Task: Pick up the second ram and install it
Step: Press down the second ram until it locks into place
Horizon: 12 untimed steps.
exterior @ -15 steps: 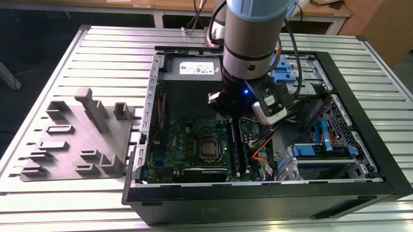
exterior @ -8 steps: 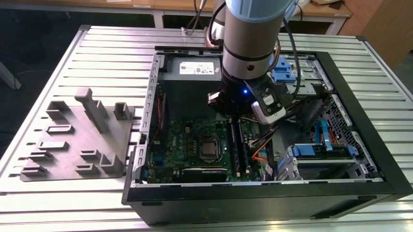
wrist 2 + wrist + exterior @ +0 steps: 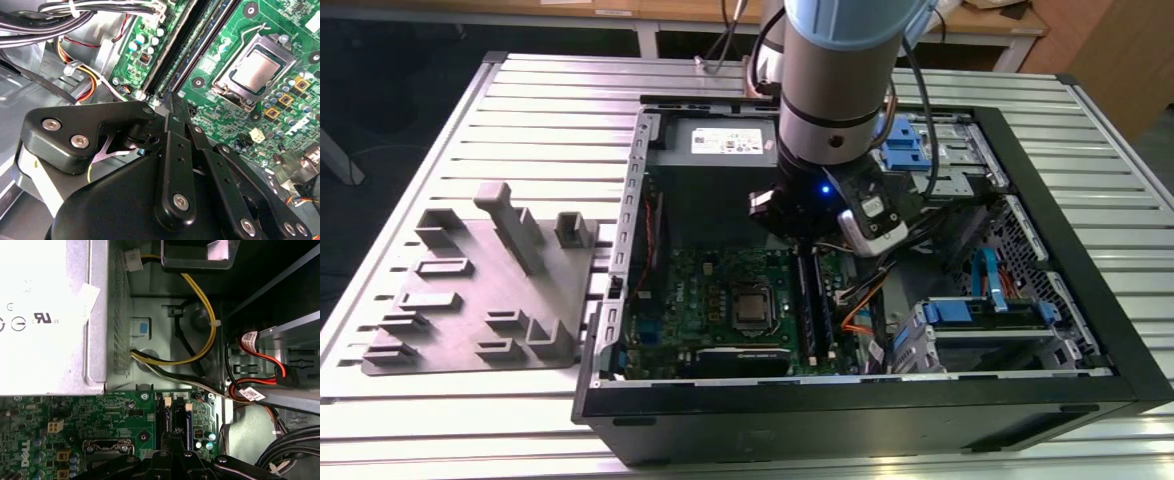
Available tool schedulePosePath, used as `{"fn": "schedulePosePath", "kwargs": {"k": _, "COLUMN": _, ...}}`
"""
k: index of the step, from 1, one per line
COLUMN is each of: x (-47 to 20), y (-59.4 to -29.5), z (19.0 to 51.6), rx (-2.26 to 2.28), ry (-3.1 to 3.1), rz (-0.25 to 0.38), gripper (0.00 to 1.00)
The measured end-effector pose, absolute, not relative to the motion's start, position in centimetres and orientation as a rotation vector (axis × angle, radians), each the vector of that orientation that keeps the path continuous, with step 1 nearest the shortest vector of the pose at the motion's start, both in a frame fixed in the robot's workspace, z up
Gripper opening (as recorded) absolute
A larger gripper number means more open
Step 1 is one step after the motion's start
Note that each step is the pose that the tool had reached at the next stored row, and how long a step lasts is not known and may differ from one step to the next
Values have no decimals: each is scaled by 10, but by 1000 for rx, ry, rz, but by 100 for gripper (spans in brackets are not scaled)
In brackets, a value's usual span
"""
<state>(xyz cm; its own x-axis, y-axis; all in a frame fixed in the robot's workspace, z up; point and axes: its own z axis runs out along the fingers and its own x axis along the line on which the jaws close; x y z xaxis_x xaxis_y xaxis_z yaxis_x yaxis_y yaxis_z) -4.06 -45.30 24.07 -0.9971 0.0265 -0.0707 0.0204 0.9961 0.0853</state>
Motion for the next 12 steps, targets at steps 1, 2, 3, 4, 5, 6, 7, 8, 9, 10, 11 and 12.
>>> {"fn": "schedulePosePath", "kwargs": {"k": 1, "x": -41, "y": -452, "z": 240, "rx": 36, "ry": 3067, "rz": 130, "gripper": 7}}
{"fn": "schedulePosePath", "kwargs": {"k": 2, "x": -41, "y": -452, "z": 239, "rx": 36, "ry": 3067, "rz": 130, "gripper": 7}}
{"fn": "schedulePosePath", "kwargs": {"k": 3, "x": -41, "y": -451, "z": 239, "rx": 36, "ry": 3067, "rz": 130, "gripper": 7}}
{"fn": "schedulePosePath", "kwargs": {"k": 4, "x": -41, "y": -451, "z": 238, "rx": 36, "ry": 3067, "rz": 130, "gripper": 7}}
{"fn": "schedulePosePath", "kwargs": {"k": 5, "x": -41, "y": -450, "z": 238, "rx": 36, "ry": 3067, "rz": 130, "gripper": 7}}
{"fn": "schedulePosePath", "kwargs": {"k": 6, "x": -41, "y": -449, "z": 237, "rx": 36, "ry": 3067, "rz": 129, "gripper": 7}}
{"fn": "schedulePosePath", "kwargs": {"k": 7, "x": -41, "y": -449, "z": 237, "rx": 36, "ry": 3067, "rz": 129, "gripper": 7}}
{"fn": "schedulePosePath", "kwargs": {"k": 8, "x": -41, "y": -448, "z": 236, "rx": 36, "ry": 3067, "rz": 130, "gripper": 7}}
{"fn": "schedulePosePath", "kwargs": {"k": 9, "x": -41, "y": -448, "z": 236, "rx": 36, "ry": 3067, "rz": 130, "gripper": 7}}
{"fn": "schedulePosePath", "kwargs": {"k": 10, "x": -41, "y": -447, "z": 235, "rx": 36, "ry": 3067, "rz": 130, "gripper": 7}}
{"fn": "schedulePosePath", "kwargs": {"k": 11, "x": -41, "y": -447, "z": 235, "rx": 36, "ry": 3067, "rz": 130, "gripper": 7}}
{"fn": "schedulePosePath", "kwargs": {"k": 12, "x": -41, "y": -446, "z": 234, "rx": 36, "ry": 3067, "rz": 130, "gripper": 7}}
